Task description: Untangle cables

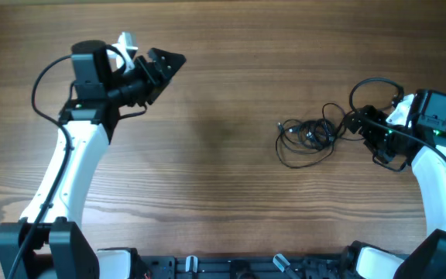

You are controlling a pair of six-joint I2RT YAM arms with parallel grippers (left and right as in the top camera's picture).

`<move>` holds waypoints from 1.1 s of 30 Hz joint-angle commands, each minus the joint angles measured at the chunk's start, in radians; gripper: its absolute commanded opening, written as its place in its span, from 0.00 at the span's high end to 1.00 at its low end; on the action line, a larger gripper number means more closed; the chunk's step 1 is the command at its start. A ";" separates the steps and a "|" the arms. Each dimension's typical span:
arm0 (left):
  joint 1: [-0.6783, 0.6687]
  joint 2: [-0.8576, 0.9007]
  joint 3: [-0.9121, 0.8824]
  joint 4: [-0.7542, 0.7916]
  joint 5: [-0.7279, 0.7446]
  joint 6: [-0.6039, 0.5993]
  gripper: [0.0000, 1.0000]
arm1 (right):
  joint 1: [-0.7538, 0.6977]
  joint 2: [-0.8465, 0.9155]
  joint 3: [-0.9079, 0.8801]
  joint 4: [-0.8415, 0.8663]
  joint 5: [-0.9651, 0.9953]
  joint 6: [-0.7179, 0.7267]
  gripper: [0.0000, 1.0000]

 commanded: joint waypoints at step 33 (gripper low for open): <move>-0.145 0.000 -0.002 -0.096 -0.306 0.014 0.00 | 0.853 0.265 -0.072 0.862 -0.124 0.257 0.63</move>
